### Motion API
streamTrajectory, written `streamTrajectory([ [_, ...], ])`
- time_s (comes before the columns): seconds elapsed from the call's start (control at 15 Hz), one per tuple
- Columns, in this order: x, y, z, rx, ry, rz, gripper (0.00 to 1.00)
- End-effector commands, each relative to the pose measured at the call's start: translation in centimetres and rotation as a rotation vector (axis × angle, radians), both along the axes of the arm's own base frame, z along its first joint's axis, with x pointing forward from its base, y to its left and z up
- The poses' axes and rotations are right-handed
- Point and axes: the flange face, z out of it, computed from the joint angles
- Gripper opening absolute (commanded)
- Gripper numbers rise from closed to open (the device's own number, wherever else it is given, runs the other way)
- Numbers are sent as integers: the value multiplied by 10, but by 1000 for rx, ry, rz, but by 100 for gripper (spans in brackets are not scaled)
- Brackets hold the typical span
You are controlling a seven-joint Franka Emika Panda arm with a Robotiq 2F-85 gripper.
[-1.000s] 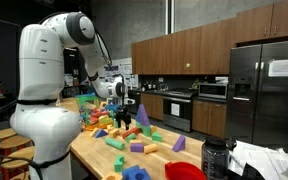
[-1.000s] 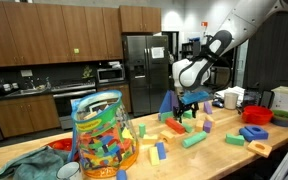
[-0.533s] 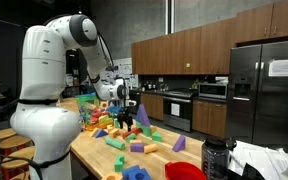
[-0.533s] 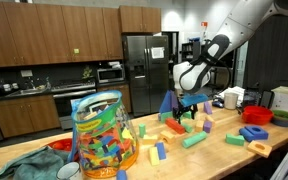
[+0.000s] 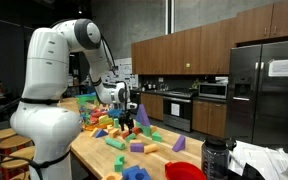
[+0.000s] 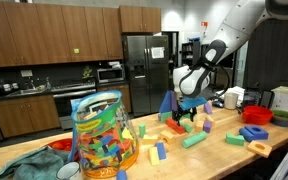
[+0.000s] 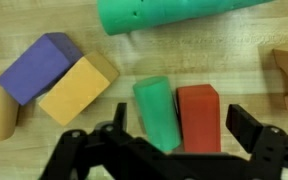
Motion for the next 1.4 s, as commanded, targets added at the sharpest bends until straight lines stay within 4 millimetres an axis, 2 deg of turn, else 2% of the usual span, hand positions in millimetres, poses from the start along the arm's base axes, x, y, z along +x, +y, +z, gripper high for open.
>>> streamTrajectory([
  [0.0, 6, -3, 3, -11, -14, -10, 100],
  [0.13, 7, -4, -2, -8, -14, -13, 74],
  [0.2, 7, -5, -3, -7, -12, -14, 69],
  [0.73, 9, -9, -11, -4, -8, -25, 5],
  [0.8, 10, -9, -10, -4, -8, -26, 0],
  [1.13, 11, -9, -9, 1, -4, -27, 0],
  [1.33, 10, -7, 2, 22, -19, -30, 0],
])
